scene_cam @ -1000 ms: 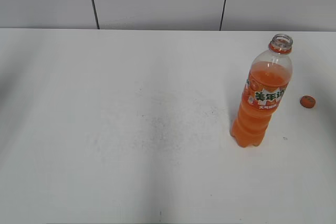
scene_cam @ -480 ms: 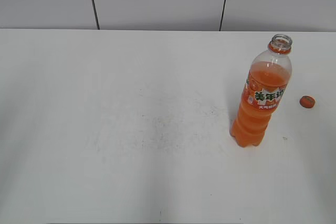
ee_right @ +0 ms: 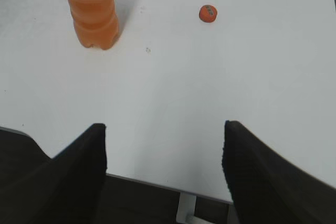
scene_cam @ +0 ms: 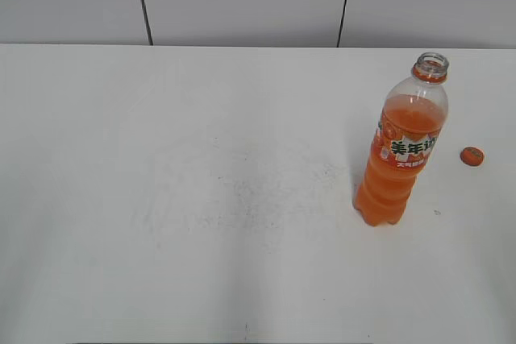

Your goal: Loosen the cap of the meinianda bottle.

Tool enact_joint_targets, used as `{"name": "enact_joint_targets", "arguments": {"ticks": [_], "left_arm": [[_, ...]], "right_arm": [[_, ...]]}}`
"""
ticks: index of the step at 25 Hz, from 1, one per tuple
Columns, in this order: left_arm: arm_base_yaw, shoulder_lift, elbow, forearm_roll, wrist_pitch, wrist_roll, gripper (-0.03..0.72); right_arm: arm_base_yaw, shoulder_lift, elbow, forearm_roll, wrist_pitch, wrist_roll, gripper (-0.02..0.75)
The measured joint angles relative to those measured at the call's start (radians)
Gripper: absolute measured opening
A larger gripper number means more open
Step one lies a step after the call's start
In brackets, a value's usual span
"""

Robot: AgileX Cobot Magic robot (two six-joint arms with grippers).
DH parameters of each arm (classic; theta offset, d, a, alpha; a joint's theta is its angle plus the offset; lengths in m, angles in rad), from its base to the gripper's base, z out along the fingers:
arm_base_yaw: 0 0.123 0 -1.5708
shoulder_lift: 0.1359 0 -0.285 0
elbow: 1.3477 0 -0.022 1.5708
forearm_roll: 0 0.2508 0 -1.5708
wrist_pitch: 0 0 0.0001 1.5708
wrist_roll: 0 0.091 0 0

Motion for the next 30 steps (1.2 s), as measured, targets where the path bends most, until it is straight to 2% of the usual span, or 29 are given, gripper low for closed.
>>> {"name": "enact_joint_targets", "arguments": {"ticks": [7, 11, 16, 30], "left_arm": [[0.0, -0.118, 0.019, -0.001, 0.041, -0.008, 0.439], [0.0, -0.131, 0.019, 0.013, 0.033, -0.092, 0.438], [0.0, -0.131, 0.02, 0.088, 0.028, -0.202, 0.438], [0.0, -0.132, 0.021, 0.1, 0.022, -0.225, 0.435]], "right_arm": [[0.001, -0.164, 0.003, 0.0, 0.001, 0.0, 0.512], [0.001, -0.172, 0.003, 0.0, 0.001, 0.001, 0.512], [0.001, -0.172, 0.003, 0.0, 0.001, 0.005, 0.512], [0.001, -0.173, 0.003, 0.0, 0.001, 0.01, 0.512]]}}
